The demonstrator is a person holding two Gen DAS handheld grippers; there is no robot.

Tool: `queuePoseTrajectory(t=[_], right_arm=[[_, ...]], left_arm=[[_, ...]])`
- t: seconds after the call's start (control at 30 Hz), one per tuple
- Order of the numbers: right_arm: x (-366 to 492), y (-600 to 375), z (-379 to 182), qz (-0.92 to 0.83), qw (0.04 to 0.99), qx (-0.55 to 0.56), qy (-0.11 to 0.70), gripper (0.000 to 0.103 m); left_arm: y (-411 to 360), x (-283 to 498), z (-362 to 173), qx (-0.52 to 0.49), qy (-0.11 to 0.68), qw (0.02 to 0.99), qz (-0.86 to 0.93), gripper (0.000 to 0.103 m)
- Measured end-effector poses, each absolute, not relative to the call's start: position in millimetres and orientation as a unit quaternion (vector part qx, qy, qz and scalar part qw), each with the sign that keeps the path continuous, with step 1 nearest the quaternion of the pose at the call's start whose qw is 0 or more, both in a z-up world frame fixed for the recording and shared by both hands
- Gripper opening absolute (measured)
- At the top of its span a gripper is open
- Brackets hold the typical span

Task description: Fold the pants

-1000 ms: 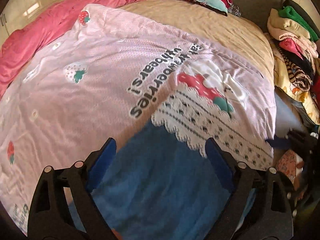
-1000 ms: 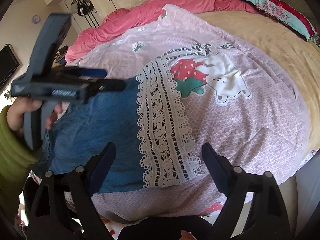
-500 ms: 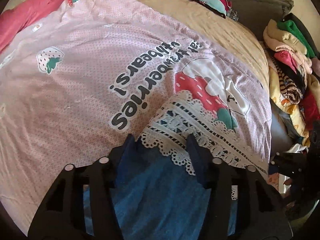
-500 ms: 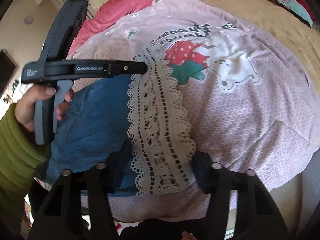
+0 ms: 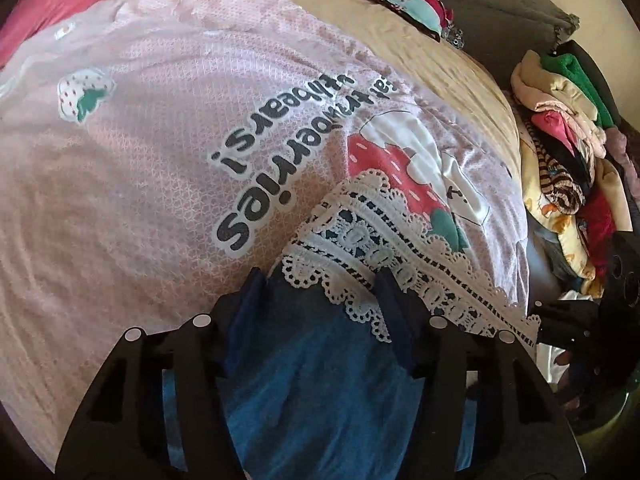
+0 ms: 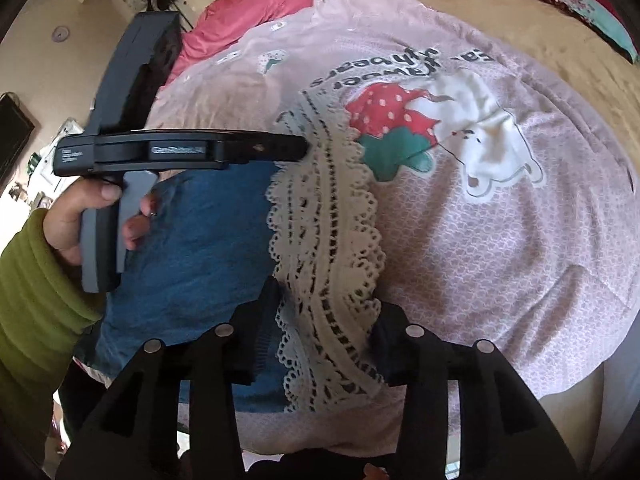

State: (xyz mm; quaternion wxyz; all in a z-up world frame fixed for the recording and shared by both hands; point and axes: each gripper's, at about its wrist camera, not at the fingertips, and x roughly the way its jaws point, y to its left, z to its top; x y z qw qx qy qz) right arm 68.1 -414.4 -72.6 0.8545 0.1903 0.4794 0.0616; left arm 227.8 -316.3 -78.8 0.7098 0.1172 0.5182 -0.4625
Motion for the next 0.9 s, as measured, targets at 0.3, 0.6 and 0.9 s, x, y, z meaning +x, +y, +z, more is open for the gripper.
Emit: queuePoseTrajectory(t=[0.3, 0.6, 0.9], right_arm=[[55.1, -402.7, -46.6, 0.094, 0.887, 0.169, 0.419, 0.020], [52.2, -346.6, -10.8, 0.182, 0.899, 0.147, 0.370, 0.020], [64.9, -247.1, 7.2, 0.315, 0.872, 0.092, 0.364, 0.020]], left_arm=[[-294.8, 229.2, -62.7, 0.070, 0.515, 0.713, -0.470, 0.016], [-204.2, 222.4, -23.2, -0.018, 0.481, 0.734, -0.479, 0.016], [-98.9, 208.8, 1.2, -0.050, 0.457, 0.786, -0.414, 0.023]])
